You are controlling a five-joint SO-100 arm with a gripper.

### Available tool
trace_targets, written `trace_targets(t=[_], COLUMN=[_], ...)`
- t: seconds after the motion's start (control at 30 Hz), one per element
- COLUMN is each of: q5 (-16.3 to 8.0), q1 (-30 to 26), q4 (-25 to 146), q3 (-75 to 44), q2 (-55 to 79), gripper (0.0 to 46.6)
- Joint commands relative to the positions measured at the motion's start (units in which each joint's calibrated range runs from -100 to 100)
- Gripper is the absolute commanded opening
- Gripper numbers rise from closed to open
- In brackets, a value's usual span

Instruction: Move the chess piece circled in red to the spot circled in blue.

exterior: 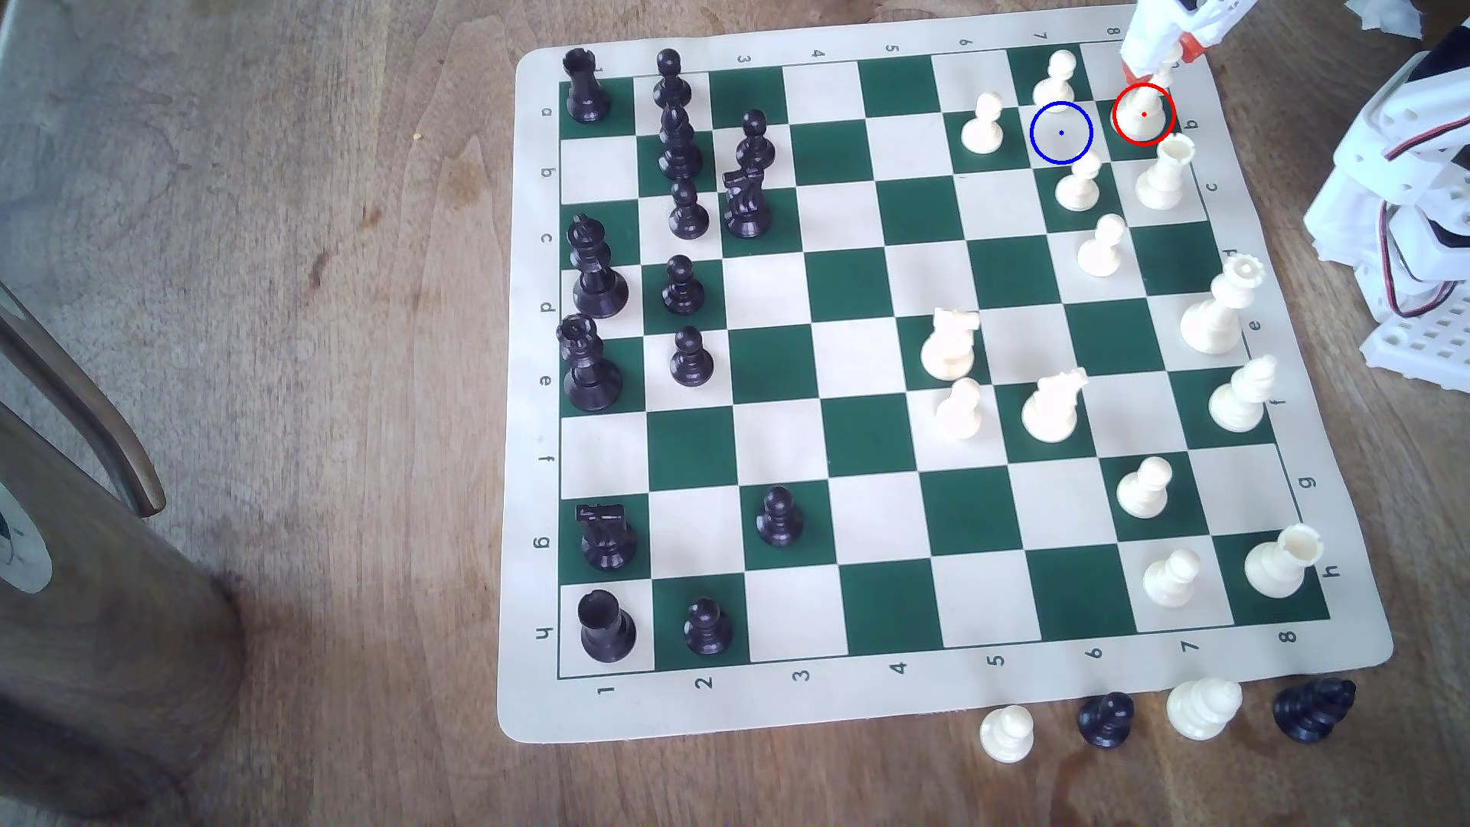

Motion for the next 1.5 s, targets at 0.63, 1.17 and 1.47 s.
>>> trace_targets(t=[0.63, 1.17, 1.47], q5=[-0.3, -3.1, -2.3], q1=[-1.2, -11.6, -12.0], q4=[5.3, 18.7, 20.0], q3=[-7.7, -33.2, -34.1], q2=[0.1, 13.8, 20.9], gripper=[0.1, 0.1, 0.1])
